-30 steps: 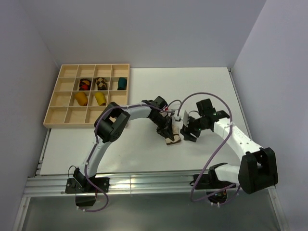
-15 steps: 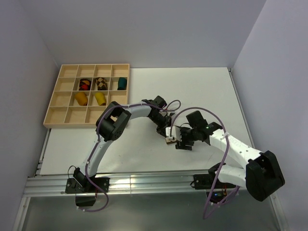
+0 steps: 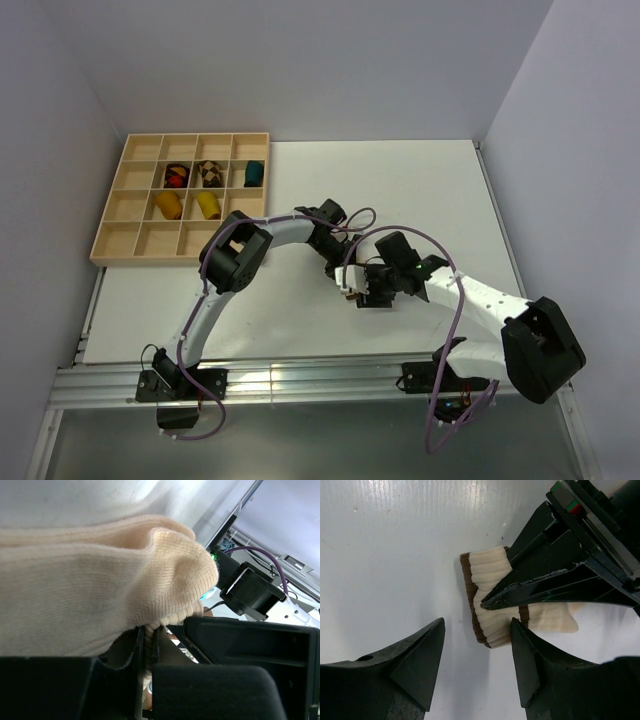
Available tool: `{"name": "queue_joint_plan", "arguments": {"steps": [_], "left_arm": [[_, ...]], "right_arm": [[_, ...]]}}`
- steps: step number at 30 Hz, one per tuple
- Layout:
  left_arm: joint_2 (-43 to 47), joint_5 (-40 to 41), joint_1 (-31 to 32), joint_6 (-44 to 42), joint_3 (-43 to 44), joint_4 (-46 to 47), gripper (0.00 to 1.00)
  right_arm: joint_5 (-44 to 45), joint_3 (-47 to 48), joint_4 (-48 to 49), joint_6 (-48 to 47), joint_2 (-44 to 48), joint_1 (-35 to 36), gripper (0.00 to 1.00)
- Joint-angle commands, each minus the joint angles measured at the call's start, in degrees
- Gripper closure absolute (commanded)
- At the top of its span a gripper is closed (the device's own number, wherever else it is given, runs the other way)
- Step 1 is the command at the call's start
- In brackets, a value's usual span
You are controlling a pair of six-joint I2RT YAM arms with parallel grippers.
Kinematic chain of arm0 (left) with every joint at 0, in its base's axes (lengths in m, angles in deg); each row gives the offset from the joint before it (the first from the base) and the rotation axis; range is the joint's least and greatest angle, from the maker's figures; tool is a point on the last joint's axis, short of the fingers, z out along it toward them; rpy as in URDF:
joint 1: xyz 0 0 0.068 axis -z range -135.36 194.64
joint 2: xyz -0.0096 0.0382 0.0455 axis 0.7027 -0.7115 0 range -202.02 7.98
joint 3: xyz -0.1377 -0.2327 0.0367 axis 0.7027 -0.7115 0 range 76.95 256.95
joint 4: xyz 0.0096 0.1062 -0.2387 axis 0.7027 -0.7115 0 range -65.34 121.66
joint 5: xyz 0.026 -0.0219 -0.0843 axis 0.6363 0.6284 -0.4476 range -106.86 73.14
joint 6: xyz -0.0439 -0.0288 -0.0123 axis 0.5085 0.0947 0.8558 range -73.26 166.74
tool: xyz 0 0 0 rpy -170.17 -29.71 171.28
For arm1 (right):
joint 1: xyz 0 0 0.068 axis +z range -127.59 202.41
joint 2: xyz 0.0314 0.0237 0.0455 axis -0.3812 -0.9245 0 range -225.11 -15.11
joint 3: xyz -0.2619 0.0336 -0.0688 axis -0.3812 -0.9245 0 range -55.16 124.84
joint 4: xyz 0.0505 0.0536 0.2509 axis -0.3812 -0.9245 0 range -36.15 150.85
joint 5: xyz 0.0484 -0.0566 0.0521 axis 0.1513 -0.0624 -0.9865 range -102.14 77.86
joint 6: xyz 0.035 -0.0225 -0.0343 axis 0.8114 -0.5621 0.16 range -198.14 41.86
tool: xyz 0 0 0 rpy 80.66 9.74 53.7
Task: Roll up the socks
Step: Roll the sock at the center of the board.
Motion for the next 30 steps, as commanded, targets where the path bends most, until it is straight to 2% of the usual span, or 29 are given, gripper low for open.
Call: {"name": "queue_joint_plan", "arguments": {"steps": [1,15,18,22,24,25,29,30], "left_arm": [[-1.57,3.33,-0.44,-1.8,0.13,-1.04,1.0],[0.36,2.81,-0.71,-3.46,-2.5,-0.69,1.0],[1.15,1.93,-0.8,-3.73,-3.82,0.1,0.99],[3.08,0.61,-0.71,-5.05,-4.61,0.63,0.91],[3.78,0.08,-0.8,-4.96,-5.4,1.59,0.84],[4.57,-0.01,-0.88,-4.96,-5.49,1.86,0.79],[6.33,0.6,-1.32,-3.65,-6.63,3.7,0.71],[7.21,0.69,-1.5,-2.51,-8.99,7.62,0.69]], "right_arm": [[1.41,0.62,2.27,-0.49,1.05,1.4,0.38],[4.67,1.58,4.73,-1.02,-6.77,2.38,0.41],[5.2,1.49,5.35,-0.84,-8.79,2.38,0.44],[5.2,1.93,5.44,-0.4,-10.55,2.29,0.57],[5.64,2.37,5.18,0.03,-10.82,2.29,0.62],[5.81,2.63,4.92,0.12,-11.08,2.2,0.69],[4.59,4.3,1.5,0.3,-11.87,2.02,0.75],[3.63,4.82,-0.17,0.47,-11.87,1.76,0.76]]}}
